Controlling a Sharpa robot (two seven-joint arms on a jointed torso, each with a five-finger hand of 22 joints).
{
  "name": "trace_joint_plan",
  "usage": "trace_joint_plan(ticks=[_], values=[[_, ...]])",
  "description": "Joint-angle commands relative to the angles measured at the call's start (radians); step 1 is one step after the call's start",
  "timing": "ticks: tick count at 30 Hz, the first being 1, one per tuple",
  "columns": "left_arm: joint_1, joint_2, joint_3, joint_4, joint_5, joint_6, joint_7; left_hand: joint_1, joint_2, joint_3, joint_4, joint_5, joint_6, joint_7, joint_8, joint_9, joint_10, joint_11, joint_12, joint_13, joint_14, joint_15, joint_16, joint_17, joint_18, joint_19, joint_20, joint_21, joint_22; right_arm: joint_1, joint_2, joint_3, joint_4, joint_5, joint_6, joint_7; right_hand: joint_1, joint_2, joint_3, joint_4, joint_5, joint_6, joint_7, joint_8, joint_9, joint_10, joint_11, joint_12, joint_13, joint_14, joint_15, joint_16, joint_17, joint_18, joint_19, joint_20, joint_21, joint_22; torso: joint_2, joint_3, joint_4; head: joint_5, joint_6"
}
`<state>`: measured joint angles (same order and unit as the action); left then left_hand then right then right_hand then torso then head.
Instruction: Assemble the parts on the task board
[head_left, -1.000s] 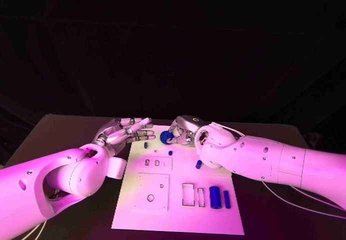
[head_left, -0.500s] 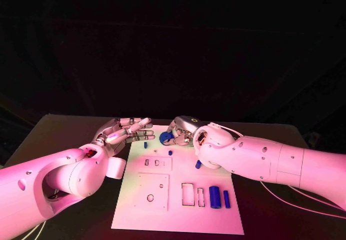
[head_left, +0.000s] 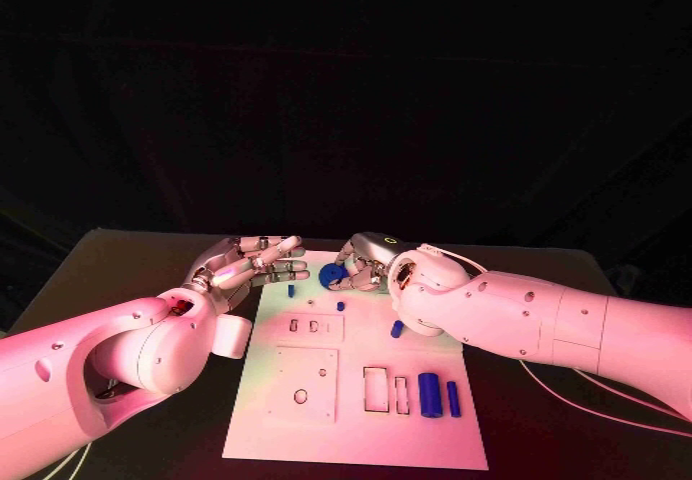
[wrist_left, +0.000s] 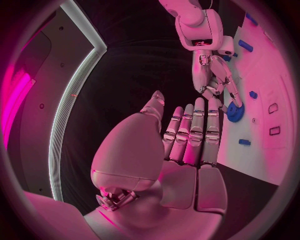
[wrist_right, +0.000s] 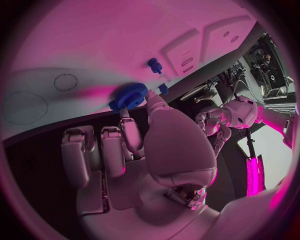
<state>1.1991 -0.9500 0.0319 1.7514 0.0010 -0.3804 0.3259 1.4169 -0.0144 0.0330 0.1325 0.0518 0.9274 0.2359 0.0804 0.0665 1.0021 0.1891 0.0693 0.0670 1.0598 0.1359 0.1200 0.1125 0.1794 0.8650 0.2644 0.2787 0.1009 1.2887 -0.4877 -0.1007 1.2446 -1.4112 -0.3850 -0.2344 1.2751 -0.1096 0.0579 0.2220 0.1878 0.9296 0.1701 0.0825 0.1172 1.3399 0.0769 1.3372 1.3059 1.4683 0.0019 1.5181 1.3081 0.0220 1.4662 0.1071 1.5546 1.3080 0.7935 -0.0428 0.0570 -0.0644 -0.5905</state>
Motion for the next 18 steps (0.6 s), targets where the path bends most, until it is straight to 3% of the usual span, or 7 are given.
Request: trace_joint_plan(ticks=[1,18], values=[[0.001,0.001,0.001,-0.001,0.001,0.011,0.003,0.009,0.002,0.000,-0.004,0.000,-0.005,0.001,-0.003,0.000,-0.006,-0.002,-0.003,0.000,0.004,0.006,-0.004,0.001,0.005,0.005,0.005,-0.001,-0.002,-0.002,0.000,-0.002,-0.002,0.013,0.014,-0.004,0.005,0.008,-0.004,0.000,0.007,-0.008,-0.001,-0.006,-0.001,0.001,0.009,0.003,0.002,0.074,0.009,0.004,0.132,-0.015,0.087,0.010,-0.003,0.242,0.000,0.0001,-0.0004,0.003,0.001],[0.001,-0.003,0.001,-0.012,0.001,0.009,0.004,0.009,0.002,0.000,-0.004,0.000,-0.005,0.002,-0.004,0.000,-0.006,-0.002,-0.003,0.000,0.004,0.006,-0.004,0.001,0.005,0.005,0.005,-0.001,-0.002,-0.003,-0.027,-0.004,0.029,0.022,0.010,0.005,0.015,0.014,-0.013,0.003,0.022,0.006,-0.001,-0.002,0.000,0.008,0.009,0.012,0.011,0.074,0.010,0.005,0.134,-0.016,0.089,0.013,-0.001,0.245,0.000,-0.0003,-0.0015,0.005,0.001]])
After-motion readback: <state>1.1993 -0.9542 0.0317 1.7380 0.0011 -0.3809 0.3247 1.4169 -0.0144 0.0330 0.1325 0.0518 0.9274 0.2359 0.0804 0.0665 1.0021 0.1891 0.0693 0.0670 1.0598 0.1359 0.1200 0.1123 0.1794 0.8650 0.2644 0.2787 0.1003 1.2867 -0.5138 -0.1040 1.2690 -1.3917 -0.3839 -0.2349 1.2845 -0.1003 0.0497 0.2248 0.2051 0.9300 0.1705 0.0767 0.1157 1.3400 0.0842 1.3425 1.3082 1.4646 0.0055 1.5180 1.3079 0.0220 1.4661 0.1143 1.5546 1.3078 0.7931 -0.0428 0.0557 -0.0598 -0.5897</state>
